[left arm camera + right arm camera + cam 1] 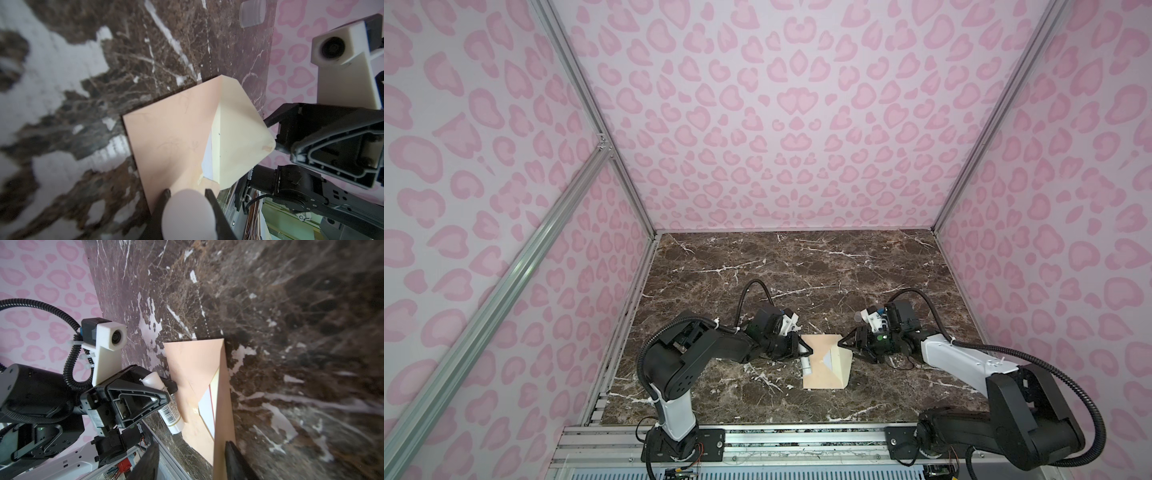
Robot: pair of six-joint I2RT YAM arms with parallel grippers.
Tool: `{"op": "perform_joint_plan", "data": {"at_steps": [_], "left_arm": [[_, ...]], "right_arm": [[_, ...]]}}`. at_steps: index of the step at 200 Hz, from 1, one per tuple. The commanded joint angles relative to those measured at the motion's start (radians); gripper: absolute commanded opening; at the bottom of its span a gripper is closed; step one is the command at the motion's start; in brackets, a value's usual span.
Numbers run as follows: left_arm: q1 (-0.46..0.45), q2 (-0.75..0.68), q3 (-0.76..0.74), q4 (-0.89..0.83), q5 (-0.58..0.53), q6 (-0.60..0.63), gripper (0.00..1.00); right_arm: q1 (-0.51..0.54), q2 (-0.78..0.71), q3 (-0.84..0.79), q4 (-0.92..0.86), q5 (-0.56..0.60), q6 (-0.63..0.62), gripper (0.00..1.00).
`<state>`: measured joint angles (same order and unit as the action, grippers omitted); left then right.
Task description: Place the letter into the envelope and seal it
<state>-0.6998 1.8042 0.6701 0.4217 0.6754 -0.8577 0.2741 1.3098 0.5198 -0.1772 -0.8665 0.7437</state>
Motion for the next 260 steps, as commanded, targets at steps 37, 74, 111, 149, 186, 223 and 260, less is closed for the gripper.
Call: {"op": "perform_joint_plan", "data": {"at_steps": [37, 74, 111, 149, 186, 223, 260], "left_arm": [[0.003, 0.011, -0.001, -0.018, -0.031, 0.018, 0.07], [0.002, 0.007, -0.005, -0.019, -0.033, 0.021, 0.07], [0.004, 0.003, -0.006, -0.020, -0.033, 0.023, 0.06], [0.006, -0.004, -0.013, -0.021, -0.034, 0.023, 0.06], [0.010, -0.012, -0.017, -0.025, -0.036, 0.025, 0.06], [0.013, -0.019, -0.021, -0.029, -0.040, 0.028, 0.06], [0.013, -0.019, -0.017, -0.031, -0.039, 0.030, 0.06]], "right_arm": [[0.042, 0.044, -0.001, 0.077, -0.019, 0.024, 0.61], [0.059, 0.072, -0.020, 0.149, -0.024, 0.053, 0.58], [0.107, 0.095, -0.020, 0.239, -0.043, 0.099, 0.60], [0.122, 0.127, -0.024, 0.240, -0.016, 0.090, 0.57], [0.122, 0.151, -0.024, 0.200, 0.038, 0.052, 0.43], [0.125, 0.164, 0.003, 0.104, 0.105, -0.003, 0.23], [0.193, 0.182, 0.104, -0.084, 0.218, -0.075, 0.19]]}}
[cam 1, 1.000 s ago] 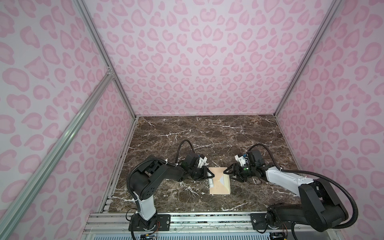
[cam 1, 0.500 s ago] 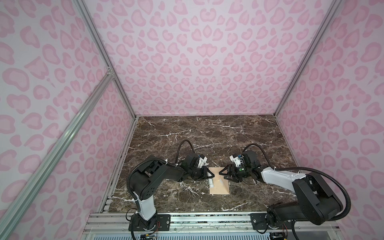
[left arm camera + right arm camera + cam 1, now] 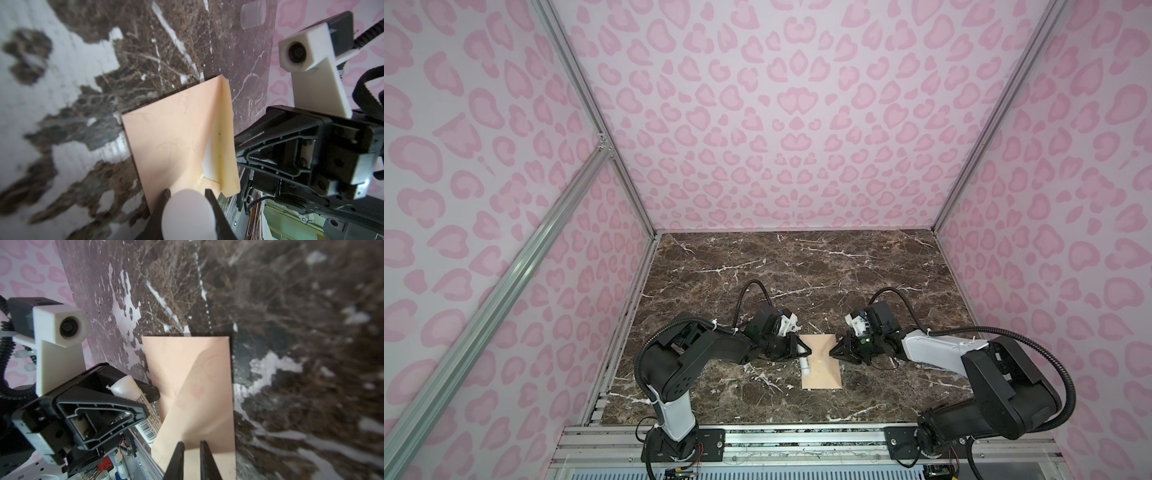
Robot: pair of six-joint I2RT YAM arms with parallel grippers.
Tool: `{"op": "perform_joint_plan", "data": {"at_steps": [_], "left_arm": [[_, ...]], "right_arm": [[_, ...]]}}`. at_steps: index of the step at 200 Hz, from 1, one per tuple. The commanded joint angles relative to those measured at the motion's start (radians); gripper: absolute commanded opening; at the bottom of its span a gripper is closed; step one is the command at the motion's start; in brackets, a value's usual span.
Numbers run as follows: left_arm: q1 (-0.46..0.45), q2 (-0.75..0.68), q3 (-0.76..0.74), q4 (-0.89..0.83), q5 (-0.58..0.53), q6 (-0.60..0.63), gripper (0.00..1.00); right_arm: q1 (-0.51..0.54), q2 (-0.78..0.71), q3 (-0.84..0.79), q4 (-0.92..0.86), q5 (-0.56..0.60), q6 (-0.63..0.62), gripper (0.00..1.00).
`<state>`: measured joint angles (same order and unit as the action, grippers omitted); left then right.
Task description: Place the letter into the envelope and seal it
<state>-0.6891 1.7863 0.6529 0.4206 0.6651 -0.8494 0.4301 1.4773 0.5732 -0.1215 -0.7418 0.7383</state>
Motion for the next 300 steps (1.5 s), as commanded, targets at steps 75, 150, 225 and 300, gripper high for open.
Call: {"op": "perform_joint_plan", "data": {"at_steps": [75, 150, 225, 300], "left_arm": [[0.003, 0.001, 0.014, -0.031, -0.021, 0.023, 0.06], [0.004, -0.005, 0.019, -0.029, -0.021, 0.024, 0.05], [0.004, 0.004, 0.013, -0.005, -0.017, 0.016, 0.05], [0.005, 0.016, 0.007, 0.014, -0.013, 0.011, 0.05]], "right_arm": [[0.192, 0.147, 0.287, -0.474, 0.324, -0.146, 0.14], [0.310, 0.255, 0.397, -0.584, 0.461, -0.122, 0.14], [0.356, 0.332, 0.448, -0.582, 0.529, -0.052, 0.10], [0.389, 0.375, 0.461, -0.523, 0.506, 0.029, 0.11]]}}
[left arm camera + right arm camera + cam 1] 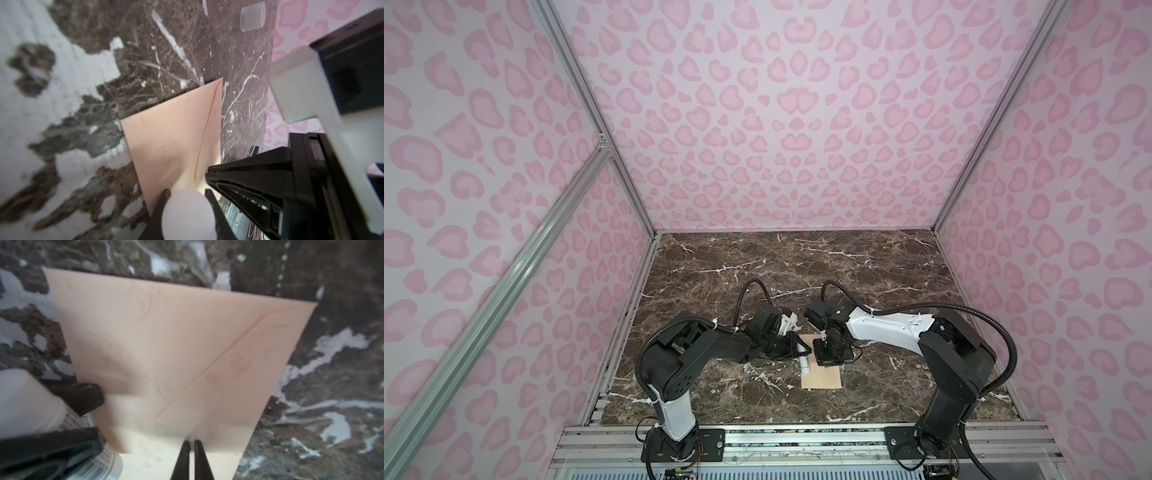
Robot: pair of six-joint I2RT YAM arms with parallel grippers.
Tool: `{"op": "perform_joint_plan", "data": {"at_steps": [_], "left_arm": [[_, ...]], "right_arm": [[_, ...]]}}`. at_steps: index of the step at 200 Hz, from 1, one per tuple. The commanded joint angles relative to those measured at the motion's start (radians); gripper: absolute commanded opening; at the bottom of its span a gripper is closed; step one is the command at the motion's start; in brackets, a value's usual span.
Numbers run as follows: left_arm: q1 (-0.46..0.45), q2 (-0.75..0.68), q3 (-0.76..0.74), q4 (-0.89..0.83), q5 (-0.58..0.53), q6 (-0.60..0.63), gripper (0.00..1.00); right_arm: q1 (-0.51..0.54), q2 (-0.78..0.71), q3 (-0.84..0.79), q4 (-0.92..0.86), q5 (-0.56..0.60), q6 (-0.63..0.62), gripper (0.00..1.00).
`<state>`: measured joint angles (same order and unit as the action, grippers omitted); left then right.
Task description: Place the letter into the envelope and seal it
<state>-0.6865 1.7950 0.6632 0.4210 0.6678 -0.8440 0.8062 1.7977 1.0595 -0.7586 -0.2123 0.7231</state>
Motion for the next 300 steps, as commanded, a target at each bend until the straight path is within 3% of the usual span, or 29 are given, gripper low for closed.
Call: {"op": "perform_joint_plan", "data": {"at_steps": [1, 99, 155, 254, 300], "left_arm": [[0.002, 0.007, -0.004, 0.014, -0.016, 0.005, 0.05], [0.005, 0.002, -0.017, 0.022, -0.016, 0.008, 0.05], [0.006, 0.007, -0.019, 0.020, -0.014, 0.009, 0.05], [0.007, 0.003, -0.029, 0.022, -0.011, 0.010, 0.05], [0.008, 0.002, -0.029, 0.017, -0.011, 0.012, 0.05]], "right_arm": [[0.014, 0.056, -0.026, 0.114, -0.024, 0.045, 0.11], [0.031, 0.100, -0.013, 0.151, -0.015, 0.112, 0.13], [0.027, 0.123, -0.008, 0.192, -0.072, 0.143, 0.11], [0.021, 0.140, 0.005, 0.213, -0.057, 0.175, 0.26], [0.003, 0.109, -0.009, 0.219, -0.065, 0.171, 0.17]]}}
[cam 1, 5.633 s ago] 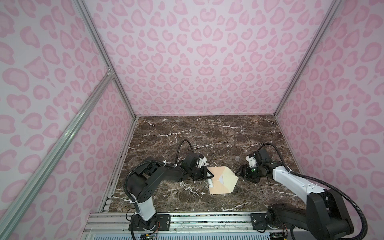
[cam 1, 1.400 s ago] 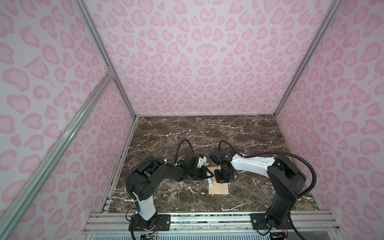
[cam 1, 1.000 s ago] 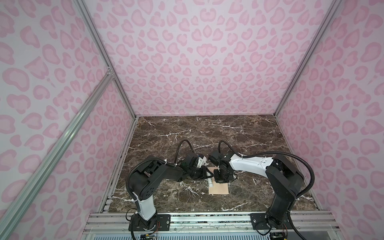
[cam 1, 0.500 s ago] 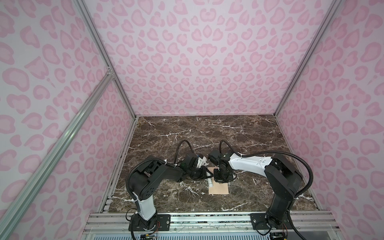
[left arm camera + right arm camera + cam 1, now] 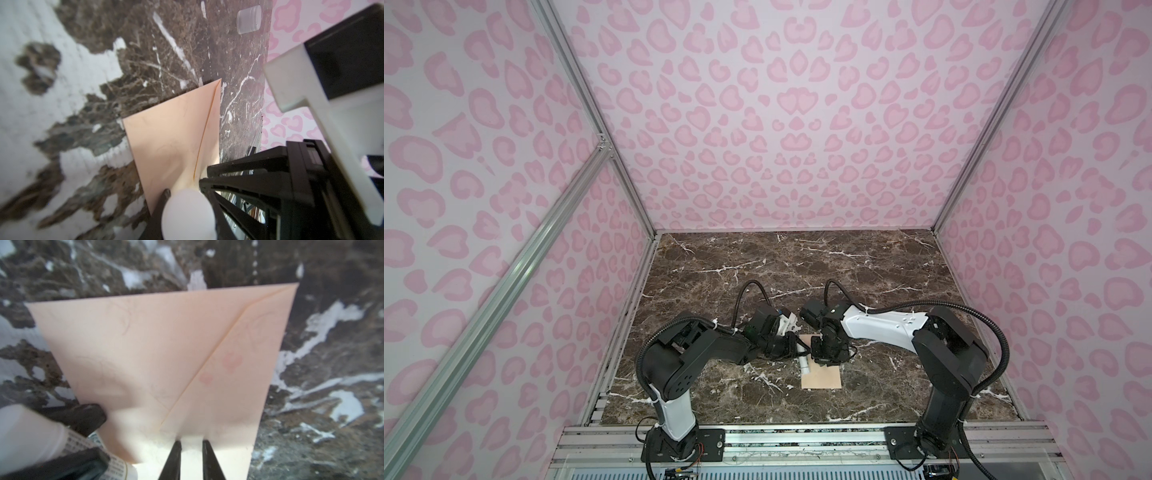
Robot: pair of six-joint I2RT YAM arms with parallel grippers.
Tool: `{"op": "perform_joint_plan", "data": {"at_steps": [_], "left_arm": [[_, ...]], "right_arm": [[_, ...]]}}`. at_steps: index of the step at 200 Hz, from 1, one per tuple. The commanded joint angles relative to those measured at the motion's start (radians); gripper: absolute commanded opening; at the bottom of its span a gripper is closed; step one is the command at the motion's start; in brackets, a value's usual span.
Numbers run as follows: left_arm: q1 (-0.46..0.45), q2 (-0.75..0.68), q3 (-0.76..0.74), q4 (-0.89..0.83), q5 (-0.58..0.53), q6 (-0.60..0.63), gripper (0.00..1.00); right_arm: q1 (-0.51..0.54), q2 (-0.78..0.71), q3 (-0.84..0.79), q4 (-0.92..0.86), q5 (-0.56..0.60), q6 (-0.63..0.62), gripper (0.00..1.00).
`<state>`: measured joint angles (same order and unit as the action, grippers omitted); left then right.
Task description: Place the letter into the envelope and seal it
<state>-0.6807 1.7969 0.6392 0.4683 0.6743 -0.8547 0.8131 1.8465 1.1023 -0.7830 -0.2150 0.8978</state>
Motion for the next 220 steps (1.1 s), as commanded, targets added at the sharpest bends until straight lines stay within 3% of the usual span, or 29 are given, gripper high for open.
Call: {"op": "perform_joint_plan", "data": {"at_steps": [1, 35, 127, 172, 220], "left_arm": [[0.002, 0.000, -0.005, -0.031, -0.018, 0.023, 0.05], [0.002, 0.008, -0.004, -0.022, -0.021, 0.018, 0.05], [0.003, 0.019, -0.017, 0.003, -0.020, 0.008, 0.04], [0.001, 0.022, -0.018, 0.012, -0.017, 0.006, 0.04], [0.002, 0.018, -0.018, 0.014, -0.019, 0.006, 0.04]], "right_arm": [[-0.004, 0.060, -0.053, 0.245, -0.063, -0.003, 0.17], [-0.039, 0.026, -0.087, 0.295, -0.111, 0.020, 0.14], [-0.042, 0.076, -0.052, 0.328, -0.110, 0.080, 0.13], [-0.040, 0.086, -0.052, 0.354, -0.101, 0.111, 0.21], [-0.038, 0.091, -0.050, 0.370, -0.093, 0.127, 0.22]]}}
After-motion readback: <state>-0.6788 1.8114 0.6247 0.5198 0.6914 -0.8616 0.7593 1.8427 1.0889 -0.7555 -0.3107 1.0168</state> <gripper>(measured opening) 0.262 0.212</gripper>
